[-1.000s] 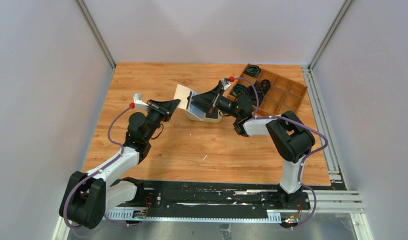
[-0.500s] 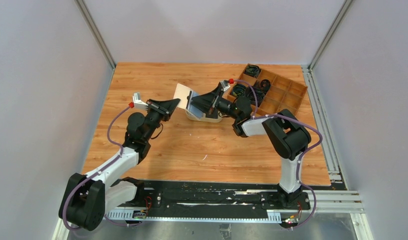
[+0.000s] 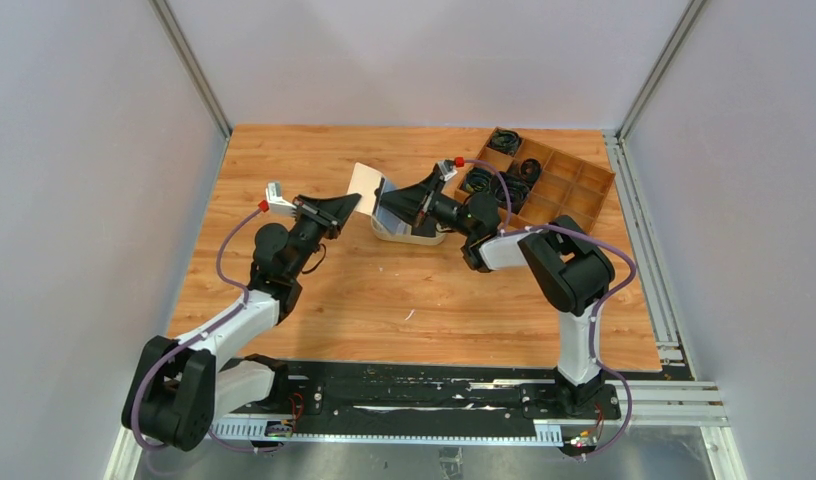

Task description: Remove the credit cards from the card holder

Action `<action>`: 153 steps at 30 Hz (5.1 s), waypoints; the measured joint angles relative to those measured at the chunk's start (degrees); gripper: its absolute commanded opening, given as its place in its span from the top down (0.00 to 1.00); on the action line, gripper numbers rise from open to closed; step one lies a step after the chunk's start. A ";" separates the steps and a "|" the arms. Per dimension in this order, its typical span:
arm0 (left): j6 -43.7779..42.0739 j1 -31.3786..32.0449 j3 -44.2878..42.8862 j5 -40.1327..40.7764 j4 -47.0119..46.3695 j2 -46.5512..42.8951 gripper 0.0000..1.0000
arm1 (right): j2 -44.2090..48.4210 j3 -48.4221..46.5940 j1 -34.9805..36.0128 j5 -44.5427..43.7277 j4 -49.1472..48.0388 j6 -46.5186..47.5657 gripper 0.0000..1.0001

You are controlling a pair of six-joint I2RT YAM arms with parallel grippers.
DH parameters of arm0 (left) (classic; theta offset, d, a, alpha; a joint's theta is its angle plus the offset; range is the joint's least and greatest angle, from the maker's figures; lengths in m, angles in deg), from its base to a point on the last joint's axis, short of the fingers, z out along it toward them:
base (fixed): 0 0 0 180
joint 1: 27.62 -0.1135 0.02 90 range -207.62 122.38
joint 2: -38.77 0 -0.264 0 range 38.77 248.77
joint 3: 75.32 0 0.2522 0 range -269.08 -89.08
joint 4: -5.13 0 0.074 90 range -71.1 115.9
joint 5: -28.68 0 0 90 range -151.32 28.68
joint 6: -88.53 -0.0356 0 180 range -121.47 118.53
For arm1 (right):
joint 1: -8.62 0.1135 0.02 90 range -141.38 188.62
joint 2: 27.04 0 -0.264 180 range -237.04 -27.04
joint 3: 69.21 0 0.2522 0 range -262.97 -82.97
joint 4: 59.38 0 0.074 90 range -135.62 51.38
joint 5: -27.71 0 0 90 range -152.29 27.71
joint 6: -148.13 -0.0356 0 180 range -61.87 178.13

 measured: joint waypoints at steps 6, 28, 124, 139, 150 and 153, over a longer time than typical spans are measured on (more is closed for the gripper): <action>0.17 -0.17 -0.13 -1.05 -2.01 1.11 1.00 | -0.66 -1.16 0.00 -0.04 -0.15 -0.74 0.72; 0.83 -0.17 -0.13 -2.25 -3.82 2.29 1.00 | -1.01 -2.10 0.26 -0.50 -0.85 -1.09 0.94; 2.12 -5.86 -1.73 -8.50 -3.13 3.69 0.87 | -1.18 -0.94 1.27 1.60 1.81 3.06 1.00; 1.79 -6.19 -1.73 -7.91 -1.55 3.67 1.00 | -1.18 -0.55 1.27 1.79 1.97 3.74 1.00; 1.29 -8.13 -1.73 -8.22 -0.68 3.54 1.00 | -0.85 2.82 1.27 1.77 1.99 4.24 1.00; 1.18 -9.27 -1.73 -8.48 -0.63 3.08 1.00 | -0.85 4.85 1.27 1.77 1.88 4.39 1.00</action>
